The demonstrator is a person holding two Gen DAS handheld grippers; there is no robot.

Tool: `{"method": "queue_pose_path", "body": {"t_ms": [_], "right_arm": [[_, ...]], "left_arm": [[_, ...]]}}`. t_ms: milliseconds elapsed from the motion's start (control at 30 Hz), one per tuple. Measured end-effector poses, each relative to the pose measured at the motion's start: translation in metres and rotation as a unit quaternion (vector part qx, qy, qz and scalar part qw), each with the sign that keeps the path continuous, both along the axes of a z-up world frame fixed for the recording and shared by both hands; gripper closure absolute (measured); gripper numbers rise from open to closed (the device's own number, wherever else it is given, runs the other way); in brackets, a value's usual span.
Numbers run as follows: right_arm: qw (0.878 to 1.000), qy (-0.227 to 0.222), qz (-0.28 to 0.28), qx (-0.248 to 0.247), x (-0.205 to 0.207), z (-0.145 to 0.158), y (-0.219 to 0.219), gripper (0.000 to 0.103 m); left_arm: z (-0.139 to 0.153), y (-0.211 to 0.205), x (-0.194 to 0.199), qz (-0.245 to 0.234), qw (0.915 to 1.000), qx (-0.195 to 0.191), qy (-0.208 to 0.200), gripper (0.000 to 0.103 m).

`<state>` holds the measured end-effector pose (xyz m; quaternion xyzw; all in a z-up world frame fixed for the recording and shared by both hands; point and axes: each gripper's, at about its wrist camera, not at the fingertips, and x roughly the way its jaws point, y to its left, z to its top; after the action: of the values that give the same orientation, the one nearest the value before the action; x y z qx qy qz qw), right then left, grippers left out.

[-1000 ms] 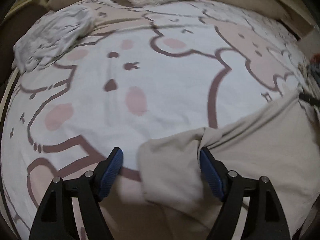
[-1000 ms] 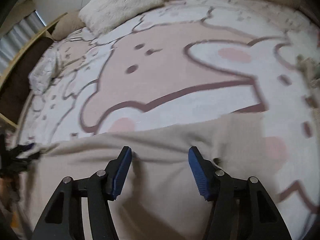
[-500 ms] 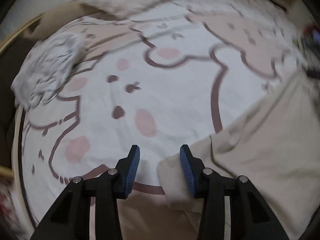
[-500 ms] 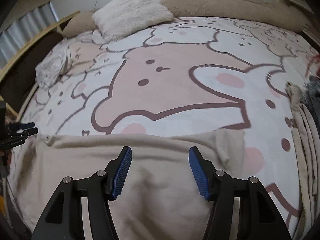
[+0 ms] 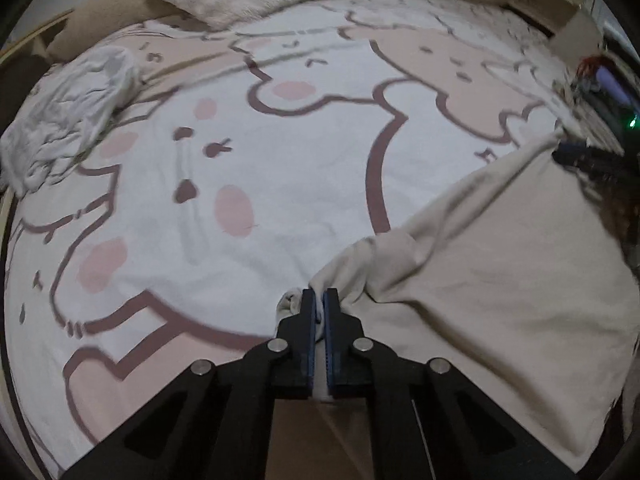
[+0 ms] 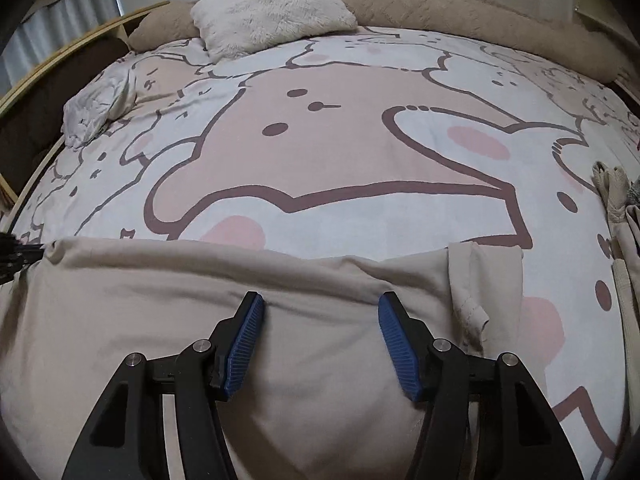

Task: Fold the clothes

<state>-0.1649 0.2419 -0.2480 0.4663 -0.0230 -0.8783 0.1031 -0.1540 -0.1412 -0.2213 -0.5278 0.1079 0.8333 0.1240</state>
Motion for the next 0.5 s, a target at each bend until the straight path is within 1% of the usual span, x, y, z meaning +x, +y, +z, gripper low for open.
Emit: {"method": "queue_pose_path", "body": {"t_ms": [133,167,200,233,267,333,467,500], "right_arm": [[1.000,0.005,-0.001,-0.008,0.001,-0.001,0.002,0.043],[1.000,0.006,-0.001,-0.008,0.000,-0.001,0.001,0.043],[1.000,0.006,-0.001,-0.007,0.000,-0.002,0.001,0.043],[1.000,0.007,-0.001,-0.007,0.000,-0.002,0.001,0.043],[1.000,0.008,-0.001,-0.006,0.000,-0.002,0.001,0.043],[1.000,0.008,-0.001,-0.005,0.000,-0.002,0.001,0.043],[1.000,0.008,-0.001,-0.001,0.000,-0.003,0.000,0.042],[1.000,0.008,-0.001,0.000,0.000,-0.002,-0.001,0.042]], "left_arm": [[0.015,-0.019,0.006,0.040,0.9988,-0.009,0.027,0.100],[0.017,-0.025,0.005,0.054,0.9976,-0.023,0.036,0.100],[0.019,-0.031,0.004,0.069,0.9959,-0.038,0.045,0.102],[0.020,-0.042,0.001,0.094,0.9930,-0.053,0.049,0.102],[0.021,-0.049,-0.001,0.110,0.9912,-0.055,0.049,0.102],[0.028,-0.067,-0.004,0.146,0.9865,-0.045,0.060,0.102],[0.045,-0.059,0.001,0.122,0.9905,0.022,0.060,0.102],[0.046,-0.045,0.003,0.098,0.9929,0.031,0.059,0.098]]}}
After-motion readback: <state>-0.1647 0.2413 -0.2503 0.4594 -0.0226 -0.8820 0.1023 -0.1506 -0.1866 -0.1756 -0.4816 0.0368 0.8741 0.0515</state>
